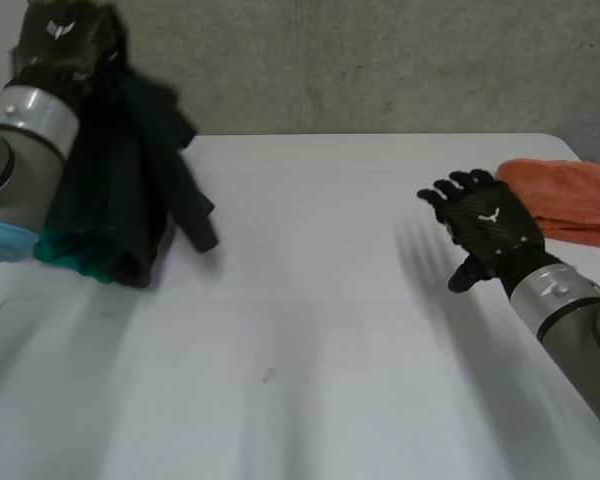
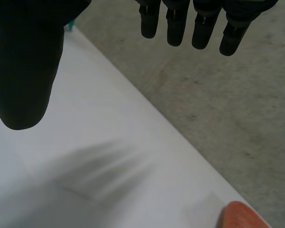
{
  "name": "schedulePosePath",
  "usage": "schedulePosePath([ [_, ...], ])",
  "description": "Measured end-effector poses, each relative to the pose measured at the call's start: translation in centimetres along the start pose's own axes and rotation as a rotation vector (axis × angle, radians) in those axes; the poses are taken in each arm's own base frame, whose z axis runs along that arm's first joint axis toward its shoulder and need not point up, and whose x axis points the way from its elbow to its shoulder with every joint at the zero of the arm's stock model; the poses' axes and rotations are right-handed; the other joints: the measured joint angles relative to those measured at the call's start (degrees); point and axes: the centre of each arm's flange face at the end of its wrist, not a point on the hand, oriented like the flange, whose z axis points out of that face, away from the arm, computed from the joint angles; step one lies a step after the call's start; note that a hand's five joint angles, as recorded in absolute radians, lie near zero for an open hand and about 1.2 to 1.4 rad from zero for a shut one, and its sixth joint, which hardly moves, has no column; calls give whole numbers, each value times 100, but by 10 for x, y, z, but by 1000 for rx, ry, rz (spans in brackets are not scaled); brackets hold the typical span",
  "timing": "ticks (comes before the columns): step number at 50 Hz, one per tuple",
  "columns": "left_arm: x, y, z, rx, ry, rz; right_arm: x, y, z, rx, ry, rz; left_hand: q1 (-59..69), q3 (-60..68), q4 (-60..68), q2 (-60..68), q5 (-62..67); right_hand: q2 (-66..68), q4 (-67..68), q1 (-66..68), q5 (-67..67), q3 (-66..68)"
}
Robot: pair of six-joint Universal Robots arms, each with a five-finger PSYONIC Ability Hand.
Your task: Fold the laundry.
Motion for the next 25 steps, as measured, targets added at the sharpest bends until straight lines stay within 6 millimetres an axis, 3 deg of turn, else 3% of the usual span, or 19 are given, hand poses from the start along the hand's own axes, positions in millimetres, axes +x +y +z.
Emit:
schedulePosePath([
  [2, 33, -37, -17, 74, 90, -84, 8, -3, 1, 13, 34, 18, 0, 0, 23, 2, 0, 0, 0, 0, 0, 0],
  [5, 60, -59, -35, 105, 174, -164, 14, -4, 1, 21, 59, 31, 0, 0, 24, 2, 27, 0, 0, 0, 0, 0],
  [8, 86, -66, -52, 94, 254, -240, 20, -5, 1, 25, 81, 41, 0, 0, 25, 2, 64, 0, 0, 0, 0, 0],
  [13, 127, -29, -81, -66, 372, -316, 26, -4, 2, 23, 99, 52, -50, -76, -110, -145, 49, 0, 0, 0, 0, 0],
  [16, 149, 10, -101, -212, 428, -316, 29, -4, 2, 21, 106, 54, -2430, -2197, -2273, -2375, -1947, 0, 0, 0, 0, 0],
  [17, 154, 22, -108, -260, 443, -309, 30, -4, 3, 22, 109, 54, -3915, -3474, -3574, -3676, -3244, 0, 0, 0, 0, 0],
  [18, 158, 33, -114, -303, 455, -298, 32, -4, 3, 22, 113, 54, -4315, -3832, -3941, -4035, -3611, 0, 0, 0, 0, 0],
  [19, 161, 42, -120, -344, 465, -286, 33, -5, 3, 22, 116, 55, -5410, -5074, -5198, -5219, -4771, 0, 0, 0, 0, 0],
  [20, 162, 50, -126, -385, 475, -271, 35, -5, 4, 24, 122, 55, -5566, -5427, -5540, -5493, -5074, 0, 0, 0, 0, 0],
  [25, 155, 61, -141, -498, 478, -208, 45, -12, 8, 34, 138, 58, -5567, -5582, -5700, -5655, -5172, 0, 0, 0, 0, 0],
])
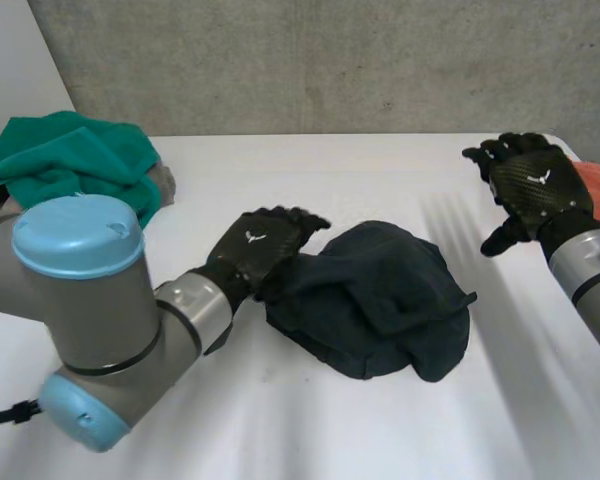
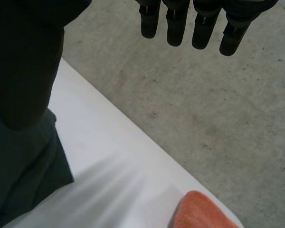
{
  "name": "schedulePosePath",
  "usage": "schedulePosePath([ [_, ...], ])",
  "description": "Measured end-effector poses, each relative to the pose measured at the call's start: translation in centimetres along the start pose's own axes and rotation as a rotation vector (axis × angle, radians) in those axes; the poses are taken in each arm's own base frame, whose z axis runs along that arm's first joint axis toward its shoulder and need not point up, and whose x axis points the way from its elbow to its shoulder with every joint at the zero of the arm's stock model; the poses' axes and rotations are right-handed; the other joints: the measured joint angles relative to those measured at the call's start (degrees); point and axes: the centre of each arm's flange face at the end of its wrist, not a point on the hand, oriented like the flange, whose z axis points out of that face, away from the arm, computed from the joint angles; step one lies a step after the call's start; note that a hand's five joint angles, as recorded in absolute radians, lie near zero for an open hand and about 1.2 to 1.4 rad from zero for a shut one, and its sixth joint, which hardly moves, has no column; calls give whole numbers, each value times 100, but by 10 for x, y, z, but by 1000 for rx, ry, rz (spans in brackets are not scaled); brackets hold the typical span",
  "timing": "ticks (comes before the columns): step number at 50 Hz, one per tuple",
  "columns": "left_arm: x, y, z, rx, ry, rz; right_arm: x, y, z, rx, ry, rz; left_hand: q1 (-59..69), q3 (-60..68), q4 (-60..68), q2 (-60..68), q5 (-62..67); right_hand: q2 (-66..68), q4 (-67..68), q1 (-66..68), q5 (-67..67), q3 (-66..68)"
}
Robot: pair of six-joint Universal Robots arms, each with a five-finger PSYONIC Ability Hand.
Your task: Fold the laundry.
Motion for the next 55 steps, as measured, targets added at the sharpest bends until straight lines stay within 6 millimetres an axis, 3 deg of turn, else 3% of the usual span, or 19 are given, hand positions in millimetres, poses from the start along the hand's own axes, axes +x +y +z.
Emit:
schedulePosePath([
  [9, -24, -31, -46, 52, -135, 15, -5, -22, 11, -31, -118, -2, 0, 0, 0, 0, 1, 0, 0, 0, 0, 0],
  [15, -40, -23, -60, 91, -202, 2, -27, -26, 2, -141, -272, -62, 0, 0, 0, -11, 1, 0, 0, 0, 0, 0],
  [23, -52, 8, -31, 96, -154, 14, -48, -13, -13, -239, -354, -109, 0, 0, 0, -11, 1, 0, 0, 0, 0, 0],
  [32, -42, 35, 17, 65, -56, 53, -46, 7, -15, -253, -260, -99, 213, 132, 152, 130, 115, 0, 0, 0, 0, 0],
  [36, -37, 43, 31, 29, -42, 57, -40, 10, -13, -243, -220, -93, 2747, 2238, 2319, 2272, 2179, 0, 0, 0, 0, 0],
  [38, -38, 43, 38, 9, -50, 57, -34, 9, -11, -231, -194, -89, 4764, 4342, 4449, 4509, 4184, 0, 0, 0, 0, 0],
  [40, -41, 37, 41, 12, -65, 58, -30, 8, -9, -222, -178, -86, 5048, 4853, 4982, 4945, 4689, 0, 0, 0, 0, 0],
  [41, -45, 29, 44, 27, -84, 62, -26, 6, -8, -213, -166, -83, 5240, 5376, 5608, 5565, 5134, 0, 0, 0, 0, 0],
  [45, -62, -7, 47, 113, -155, 79, -17, 0, -5, -189, -141, -77, 5240, 5395, 5664, 5608, 5134, 0, 0, 0, 0, 0],
  [47, -79, -54, 44, 252, -233, 103, -11, -7, -2, -167, -124, -68, 5239, 5456, 5701, 5638, 5134, 0, 0, 0, 0, 0],
  [48, -79, -54, 44, 252, -233, 103, -11, -7, -2, -167, -124, -68, 5239, 5456, 5701, 5638, 5134, 0, 0, 0, 0, 0],
  [49, -84, -73, 42, 310, -257, 113, -9, -9, -2, -159, -119, -63, 5239, 5456, 5701, 5638, 5134, 0, 0, 0, 0, 0],
  [50, -91, -107, 35, 418, -294, 130, -7, -13, -1, -146, -111, -56, 5239, 5483, 5724, 5651, 5134, 0, 0, 0, 0, 0],
  [55, -86, -164, 20, 609, -285, 148, -5, -22, -1, -115, -100, -36, 5240, 5487, 5727, 5654, 5134, 0, 0, 0, 0, 0],
])
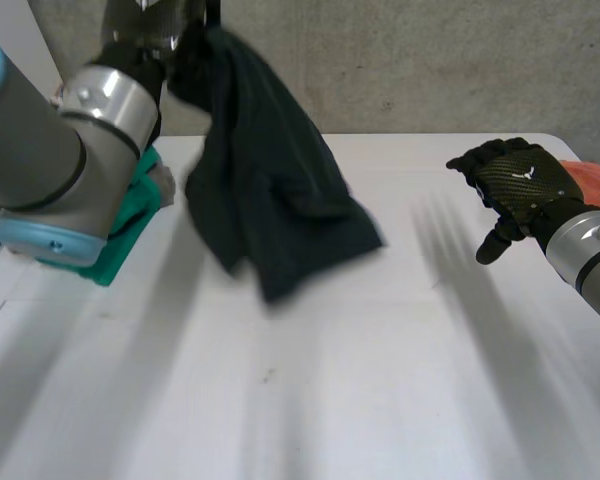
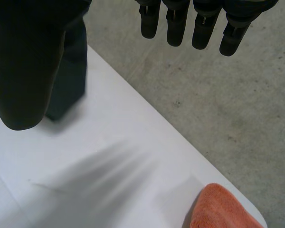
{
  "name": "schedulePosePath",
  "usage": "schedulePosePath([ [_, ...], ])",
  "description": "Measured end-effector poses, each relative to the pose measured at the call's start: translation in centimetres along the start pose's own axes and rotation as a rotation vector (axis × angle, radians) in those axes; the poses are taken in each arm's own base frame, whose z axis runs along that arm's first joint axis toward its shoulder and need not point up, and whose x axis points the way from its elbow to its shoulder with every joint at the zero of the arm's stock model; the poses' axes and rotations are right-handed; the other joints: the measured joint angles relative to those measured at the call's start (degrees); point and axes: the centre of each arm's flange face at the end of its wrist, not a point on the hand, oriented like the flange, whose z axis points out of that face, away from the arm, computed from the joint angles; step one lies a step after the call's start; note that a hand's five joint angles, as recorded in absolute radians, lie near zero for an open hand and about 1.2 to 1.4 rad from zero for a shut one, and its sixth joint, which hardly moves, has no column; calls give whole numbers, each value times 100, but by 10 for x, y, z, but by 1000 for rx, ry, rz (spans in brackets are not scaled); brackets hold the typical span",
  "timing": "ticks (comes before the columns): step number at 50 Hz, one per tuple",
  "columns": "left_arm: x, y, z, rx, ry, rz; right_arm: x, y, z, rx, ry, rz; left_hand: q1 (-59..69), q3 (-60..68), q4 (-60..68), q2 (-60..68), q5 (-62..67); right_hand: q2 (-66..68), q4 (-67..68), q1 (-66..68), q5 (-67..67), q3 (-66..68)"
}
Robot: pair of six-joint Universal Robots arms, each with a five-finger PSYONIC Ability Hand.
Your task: Fold the laundry.
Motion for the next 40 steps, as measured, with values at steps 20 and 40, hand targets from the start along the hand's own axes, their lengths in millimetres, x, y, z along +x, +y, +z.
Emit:
schedulePosePath([
  [20, 199, 59, -120, -247, 841, -332, 60, 13, 14, 13, 242, 41, -5205, -5484, -5724, -5656, -5142, 0, 0, 0, 0, 0],
  [40, 52, 18, -108, -186, 363, -226, -6, -43, -12, 52, -38, -10, -5205, -5484, -5724, -5659, -5142, 0, 0, 0, 0, 0],
])
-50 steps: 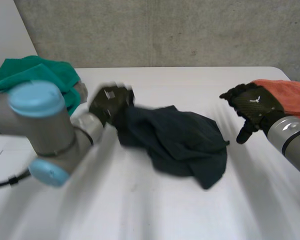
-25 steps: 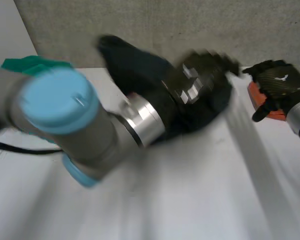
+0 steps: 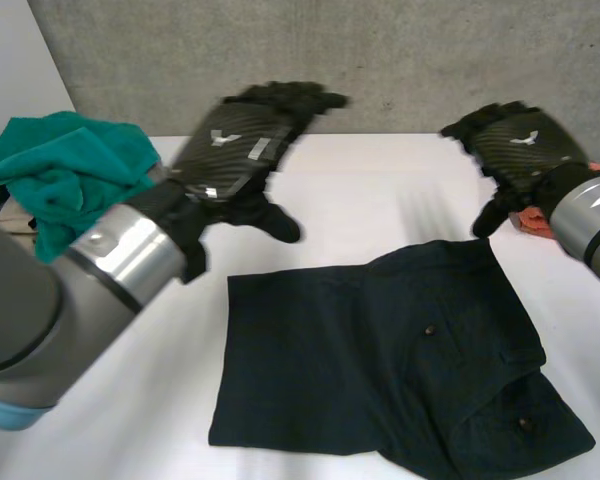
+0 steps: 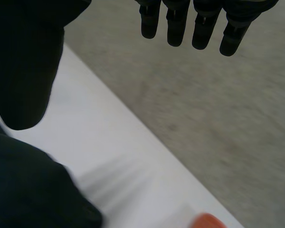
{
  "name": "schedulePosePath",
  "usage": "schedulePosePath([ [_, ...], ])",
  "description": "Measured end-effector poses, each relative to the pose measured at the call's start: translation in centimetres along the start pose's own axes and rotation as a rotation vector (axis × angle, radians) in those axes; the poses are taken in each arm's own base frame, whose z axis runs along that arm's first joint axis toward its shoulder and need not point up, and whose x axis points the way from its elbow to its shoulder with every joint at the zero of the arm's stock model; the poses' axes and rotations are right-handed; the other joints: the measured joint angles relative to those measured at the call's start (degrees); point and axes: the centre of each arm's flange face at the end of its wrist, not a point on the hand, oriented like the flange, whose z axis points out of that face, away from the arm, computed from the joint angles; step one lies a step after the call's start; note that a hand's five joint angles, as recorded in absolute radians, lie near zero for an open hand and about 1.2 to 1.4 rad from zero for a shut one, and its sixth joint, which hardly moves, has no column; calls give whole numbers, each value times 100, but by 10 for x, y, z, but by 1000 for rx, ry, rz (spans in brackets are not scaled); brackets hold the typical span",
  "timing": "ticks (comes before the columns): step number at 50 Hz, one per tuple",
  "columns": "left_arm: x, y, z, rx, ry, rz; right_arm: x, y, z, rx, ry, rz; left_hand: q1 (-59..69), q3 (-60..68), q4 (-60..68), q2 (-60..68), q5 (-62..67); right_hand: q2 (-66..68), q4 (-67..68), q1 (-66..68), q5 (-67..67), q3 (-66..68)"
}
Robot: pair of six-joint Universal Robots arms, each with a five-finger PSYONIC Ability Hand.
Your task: Fold the laundry.
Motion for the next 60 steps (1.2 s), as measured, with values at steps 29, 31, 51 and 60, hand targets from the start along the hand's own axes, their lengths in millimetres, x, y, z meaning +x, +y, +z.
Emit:
schedulePosePath([
  [29, -51, 52, -47, -237, -283, -90, -63, 74, 82, -355, -46, -194, 0, 0, 0, 0, 0, 5524, 5515, 5138, 5275, 5448],
  [31, -53, 54, -39, -233, -270, -86, -65, 54, 73, -303, -57, -203, 0, 0, 0, 0, 3, 5527, 5613, 5138, 5281, 5499],
  [51, -32, 144, 20, -546, -152, -111, -75, -61, -44, 217, -140, -205, 168, 115, 130, 152, 109, 5527, 5660, 5138, 5283, 5564],
  [60, -64, 121, 51, -455, -260, -51, -47, -49, -8, 193, -66, -192, 5642, 5554, 5683, 5628, 5235, 5527, 5661, 5138, 5283, 5566],
])
